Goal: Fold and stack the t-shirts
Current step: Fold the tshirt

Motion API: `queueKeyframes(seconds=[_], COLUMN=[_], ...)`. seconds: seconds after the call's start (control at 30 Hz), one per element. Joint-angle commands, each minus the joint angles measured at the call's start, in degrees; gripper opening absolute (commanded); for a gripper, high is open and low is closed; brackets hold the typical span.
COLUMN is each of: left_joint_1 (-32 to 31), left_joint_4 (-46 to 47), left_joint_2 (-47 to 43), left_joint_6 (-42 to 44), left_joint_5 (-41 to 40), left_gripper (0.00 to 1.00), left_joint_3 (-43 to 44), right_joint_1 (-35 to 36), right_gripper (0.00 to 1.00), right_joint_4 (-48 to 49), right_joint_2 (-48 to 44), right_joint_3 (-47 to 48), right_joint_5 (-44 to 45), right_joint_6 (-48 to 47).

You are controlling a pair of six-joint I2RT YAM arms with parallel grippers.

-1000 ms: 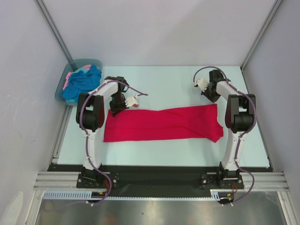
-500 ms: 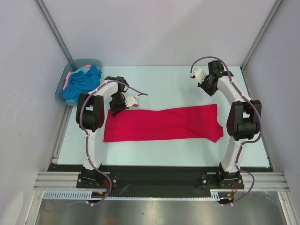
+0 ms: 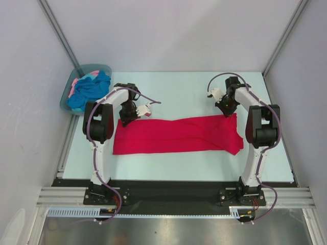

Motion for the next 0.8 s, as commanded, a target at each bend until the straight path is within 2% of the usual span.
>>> queueKeyframes(seconds=[0.0,0.3,0.53,0.77], left_joint_1=[1.09,1.18,1.18,1.18], left_joint_4=[-0.70,-0.70,-0.52,-0.61], left_joint_2=[-1.03,-1.38,-1.47,-1.30], left_joint_6=[-0.60,-0.51,-0.25,-0.60], left_joint_5=[-1.15,-2.29,-4.23,-5.37], left_gripper=[0.00,0.00,0.00,0.01], left_joint_3=[-0.35,-1.40,-2.54,-2.72], right_joint_1=[-1.20,-3.39,-9.80,-12.80], right_gripper=[0.00,0.00,0.00,0.00], right_joint_4=[1.89,4.88,6.28,7.60], right_joint_2=[3.60,8.27,9.33,8.80], right_joint_3=[1.23,1.85,0.80,-1.84], right_joint_5=[0.09,3.34,6.50,8.35], right_joint_6=[1.18,0.91,-1.02,-2.16])
